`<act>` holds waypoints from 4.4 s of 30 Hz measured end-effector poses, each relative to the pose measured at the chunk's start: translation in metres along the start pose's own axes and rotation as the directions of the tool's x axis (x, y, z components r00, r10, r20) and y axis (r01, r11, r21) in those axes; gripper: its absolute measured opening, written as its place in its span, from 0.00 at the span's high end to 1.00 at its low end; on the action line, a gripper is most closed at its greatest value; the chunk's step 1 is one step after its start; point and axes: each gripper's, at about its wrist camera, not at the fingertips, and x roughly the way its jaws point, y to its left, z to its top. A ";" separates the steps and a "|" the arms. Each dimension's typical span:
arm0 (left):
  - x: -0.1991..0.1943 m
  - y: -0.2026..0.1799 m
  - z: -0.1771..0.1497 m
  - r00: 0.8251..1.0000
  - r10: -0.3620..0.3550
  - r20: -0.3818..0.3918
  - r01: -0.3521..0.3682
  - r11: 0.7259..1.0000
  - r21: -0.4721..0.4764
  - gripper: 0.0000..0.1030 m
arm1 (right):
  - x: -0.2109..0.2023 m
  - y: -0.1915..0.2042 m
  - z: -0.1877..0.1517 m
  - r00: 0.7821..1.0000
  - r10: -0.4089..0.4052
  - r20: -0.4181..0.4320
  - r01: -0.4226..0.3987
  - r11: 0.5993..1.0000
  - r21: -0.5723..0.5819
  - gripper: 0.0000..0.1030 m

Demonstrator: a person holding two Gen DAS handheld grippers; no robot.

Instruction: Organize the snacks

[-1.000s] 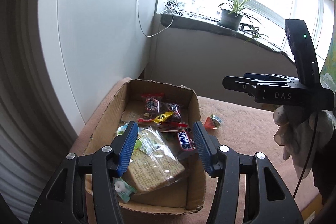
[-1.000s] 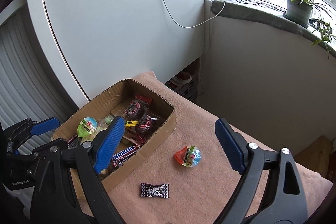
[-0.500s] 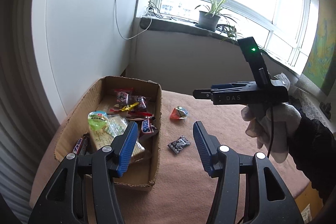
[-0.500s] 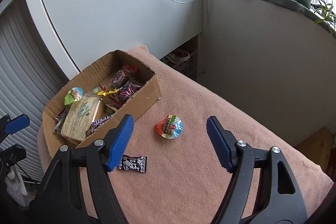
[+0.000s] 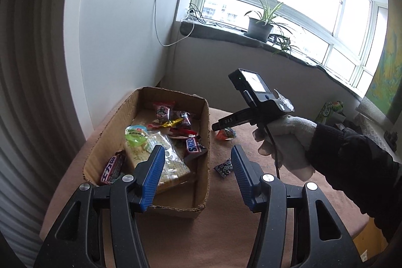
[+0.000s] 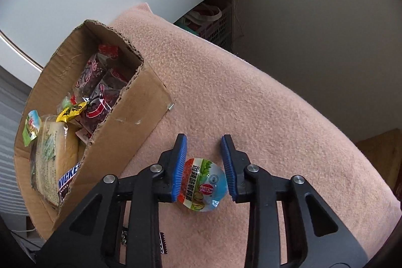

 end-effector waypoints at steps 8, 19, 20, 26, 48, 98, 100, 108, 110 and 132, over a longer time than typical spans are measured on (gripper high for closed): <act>0.002 0.009 -0.002 1.000 -0.006 -0.004 0.005 1.000 -0.021 0.48 | -0.016 0.035 -0.035 0.992 0.087 -0.097 -0.103 0.980 -0.172 0.79; -0.007 -0.001 -0.008 1.000 -0.028 -0.003 0.028 1.000 -0.010 0.48 | -0.039 0.073 -0.105 0.986 0.040 -0.163 -0.096 0.931 -0.351 0.79; -0.007 -0.002 -0.008 0.999 -0.032 -0.003 0.032 0.999 -0.007 0.48 | -0.042 0.073 -0.114 0.985 0.041 -0.166 -0.099 0.929 -0.358 0.79; 0.001 -0.020 -0.016 0.997 -0.068 -0.028 0.068 0.997 0.021 0.48 | -0.068 0.048 -0.165 0.987 0.045 -0.156 -0.094 0.943 -0.321 0.79; 0.109 -0.158 -0.051 0.911 -0.246 -0.331 0.362 0.860 0.360 0.48 | -0.164 -0.069 -0.304 0.996 -0.082 0.037 0.082 0.997 0.008 0.33; 0.140 -0.147 -0.062 0.921 -0.202 -0.333 0.317 0.885 0.340 0.78 | -0.129 -0.032 -0.292 0.965 -0.136 0.226 0.105 0.984 0.142 0.67; 0.133 -0.144 -0.057 0.927 -0.205 -0.313 0.309 0.890 0.335 0.78 | -0.132 -0.033 -0.291 0.962 -0.128 0.241 0.090 0.983 0.161 0.67; 0.102 -0.124 -0.040 0.954 -0.196 -0.228 0.263 0.912 0.316 0.78 | -0.150 -0.018 -0.262 0.949 -0.117 0.293 0.084 0.989 0.124 0.68; 0.097 -0.115 -0.035 0.960 -0.187 -0.206 0.244 0.922 0.302 0.78 | -0.153 -0.011 -0.250 0.946 -0.099 0.309 0.069 0.992 0.107 0.69; 0.048 0.033 -0.010 0.995 0.057 -0.085 -0.047 0.992 0.116 0.78 | -0.123 0.131 -0.100 0.926 0.140 0.351 -0.069 0.976 -0.208 0.68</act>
